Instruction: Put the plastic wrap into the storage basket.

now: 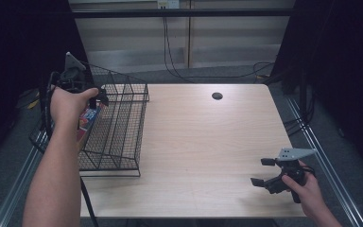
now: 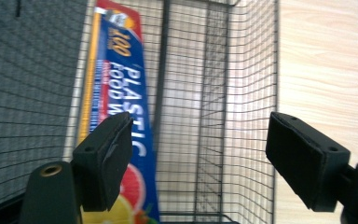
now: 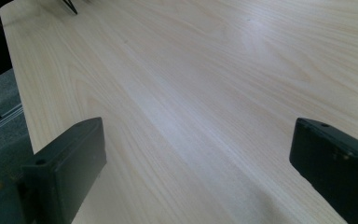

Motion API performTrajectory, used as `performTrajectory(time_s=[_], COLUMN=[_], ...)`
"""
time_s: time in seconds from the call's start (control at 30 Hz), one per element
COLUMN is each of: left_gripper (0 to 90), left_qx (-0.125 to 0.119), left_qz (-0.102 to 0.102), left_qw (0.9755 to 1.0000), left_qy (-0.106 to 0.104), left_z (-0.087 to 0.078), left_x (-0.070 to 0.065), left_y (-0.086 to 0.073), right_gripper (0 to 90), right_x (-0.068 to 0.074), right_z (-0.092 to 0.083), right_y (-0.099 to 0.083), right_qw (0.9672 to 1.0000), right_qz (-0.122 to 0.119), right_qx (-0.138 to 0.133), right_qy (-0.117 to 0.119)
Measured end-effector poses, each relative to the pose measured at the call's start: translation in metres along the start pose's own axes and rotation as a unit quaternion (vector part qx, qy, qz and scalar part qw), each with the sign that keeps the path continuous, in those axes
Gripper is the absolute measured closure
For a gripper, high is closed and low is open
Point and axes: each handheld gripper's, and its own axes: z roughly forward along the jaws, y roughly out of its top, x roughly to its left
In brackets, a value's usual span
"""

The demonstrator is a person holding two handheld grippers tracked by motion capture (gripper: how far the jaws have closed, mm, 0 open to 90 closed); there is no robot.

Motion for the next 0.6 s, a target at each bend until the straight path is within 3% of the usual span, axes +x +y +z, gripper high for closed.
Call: performTrajectory(time_s=[0.13,0.27,0.6], left_gripper=[22.5,22.3,21.8], left_qx=[-0.013,-0.01,-0.014], left_qz=[0.016,0.031,0.066], left_qw=[0.9997,0.9989,0.9958], left_qy=[-0.01,-0.033,-0.063], left_z=[0.0,0.001,0.01], left_x=[-0.009,-0.019,-0.041], left_y=[-0.002,-0.005,-0.012], right_gripper=[3.4,3.4,3.4], right_x=[0.0,0.001,0.001], right_z=[0.0,0.0,0.0], right_y=[0.001,0.001,0.001], right_qw=[1.0,1.0,1.0], right_qz=[0.001,0.0,-0.003], right_qx=[-0.004,-0.002,-0.002], right_qy=[-0.001,0.001,0.0])
